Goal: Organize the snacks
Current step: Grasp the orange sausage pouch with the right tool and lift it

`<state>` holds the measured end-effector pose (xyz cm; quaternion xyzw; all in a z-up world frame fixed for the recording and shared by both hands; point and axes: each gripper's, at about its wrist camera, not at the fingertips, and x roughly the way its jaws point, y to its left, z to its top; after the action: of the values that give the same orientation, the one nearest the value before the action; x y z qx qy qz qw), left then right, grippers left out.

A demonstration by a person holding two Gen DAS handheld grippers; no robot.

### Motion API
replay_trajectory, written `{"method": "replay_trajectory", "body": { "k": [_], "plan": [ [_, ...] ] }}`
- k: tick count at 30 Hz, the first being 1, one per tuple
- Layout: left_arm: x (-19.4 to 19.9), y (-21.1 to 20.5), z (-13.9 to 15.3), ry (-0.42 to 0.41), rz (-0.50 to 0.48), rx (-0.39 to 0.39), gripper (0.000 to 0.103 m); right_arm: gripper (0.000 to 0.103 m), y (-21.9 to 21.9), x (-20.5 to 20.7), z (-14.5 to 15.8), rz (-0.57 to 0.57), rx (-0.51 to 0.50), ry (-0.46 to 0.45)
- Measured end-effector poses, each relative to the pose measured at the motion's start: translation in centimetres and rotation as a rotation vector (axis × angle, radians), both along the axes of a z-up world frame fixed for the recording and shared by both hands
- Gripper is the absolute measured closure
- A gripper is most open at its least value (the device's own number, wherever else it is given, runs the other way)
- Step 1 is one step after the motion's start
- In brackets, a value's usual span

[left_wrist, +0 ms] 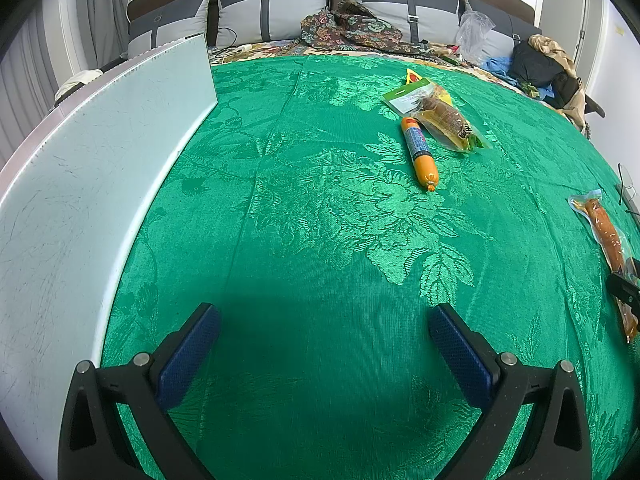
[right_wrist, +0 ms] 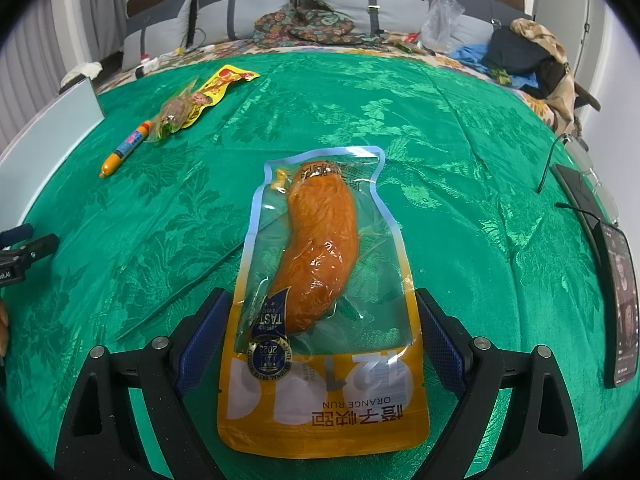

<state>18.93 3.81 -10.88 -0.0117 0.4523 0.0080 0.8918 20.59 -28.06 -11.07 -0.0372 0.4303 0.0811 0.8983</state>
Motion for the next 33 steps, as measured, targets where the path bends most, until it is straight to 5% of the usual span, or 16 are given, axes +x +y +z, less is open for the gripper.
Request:
{"method": "replay_trajectory", "body": {
  "k": [22,25,33],
  "plan": [
    [0.3,0.0,0.1,0.012,0.004,-0.003,0.000,0.010,0.1,0.1,-0.1,0.000,0.000,0.000],
    [2.5,-0.4,0.7,0.095,-0.049,-0.045,0.000,0.010,0.0,0.1,0.0,0.000,0.001,0.000],
    [11.9,-3.5,3.4,0.094,-0.087,-0.080,0.000,0.010,0.0,0.1,0.0,-0.001,0.001,0.001]
  ]
}}
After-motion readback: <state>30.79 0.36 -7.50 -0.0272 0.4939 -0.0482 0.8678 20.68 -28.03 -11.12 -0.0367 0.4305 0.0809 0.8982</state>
